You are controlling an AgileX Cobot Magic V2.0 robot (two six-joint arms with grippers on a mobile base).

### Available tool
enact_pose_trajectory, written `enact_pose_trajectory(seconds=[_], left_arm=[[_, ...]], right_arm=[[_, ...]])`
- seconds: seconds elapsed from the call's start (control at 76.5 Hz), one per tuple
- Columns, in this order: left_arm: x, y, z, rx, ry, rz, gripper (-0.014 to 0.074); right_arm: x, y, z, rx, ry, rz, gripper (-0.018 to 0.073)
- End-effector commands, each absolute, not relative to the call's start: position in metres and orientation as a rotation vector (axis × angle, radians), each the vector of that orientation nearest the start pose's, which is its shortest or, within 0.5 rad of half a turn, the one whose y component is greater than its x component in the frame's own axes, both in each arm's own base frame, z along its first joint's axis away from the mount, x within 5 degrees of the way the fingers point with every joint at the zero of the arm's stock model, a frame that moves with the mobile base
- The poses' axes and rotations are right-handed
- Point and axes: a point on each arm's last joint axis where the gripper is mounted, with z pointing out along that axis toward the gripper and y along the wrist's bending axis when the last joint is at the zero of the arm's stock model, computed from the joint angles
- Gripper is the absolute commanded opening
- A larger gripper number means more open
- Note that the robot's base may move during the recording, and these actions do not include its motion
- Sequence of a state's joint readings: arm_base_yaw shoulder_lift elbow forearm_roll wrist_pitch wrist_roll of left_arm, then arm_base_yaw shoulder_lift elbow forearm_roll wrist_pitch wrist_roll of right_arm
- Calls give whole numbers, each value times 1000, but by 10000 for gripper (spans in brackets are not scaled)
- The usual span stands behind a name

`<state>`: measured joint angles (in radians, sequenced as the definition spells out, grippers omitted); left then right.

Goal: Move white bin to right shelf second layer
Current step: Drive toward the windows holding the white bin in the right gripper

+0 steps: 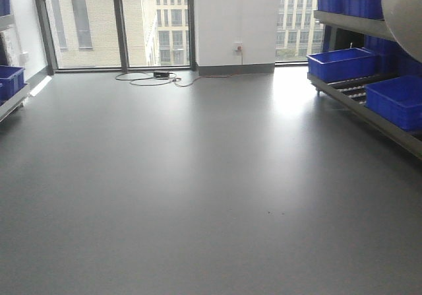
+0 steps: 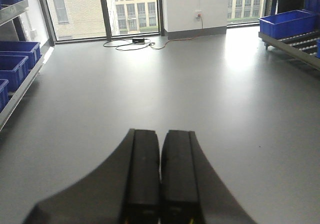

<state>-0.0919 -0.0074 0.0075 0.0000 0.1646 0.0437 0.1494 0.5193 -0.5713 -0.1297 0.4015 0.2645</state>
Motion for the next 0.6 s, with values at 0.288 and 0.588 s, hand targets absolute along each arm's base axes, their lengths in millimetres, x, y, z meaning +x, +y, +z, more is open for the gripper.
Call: enact_pose_trajectory(seconds=[0.288, 0.588], left_arm=[[56, -6, 192, 108, 1580, -46, 85], [56, -6, 192, 108, 1580, -46, 85]], right_arm=[[108, 12, 349, 19, 1703, 170, 55], [108, 12, 349, 19, 1703, 170, 55]])
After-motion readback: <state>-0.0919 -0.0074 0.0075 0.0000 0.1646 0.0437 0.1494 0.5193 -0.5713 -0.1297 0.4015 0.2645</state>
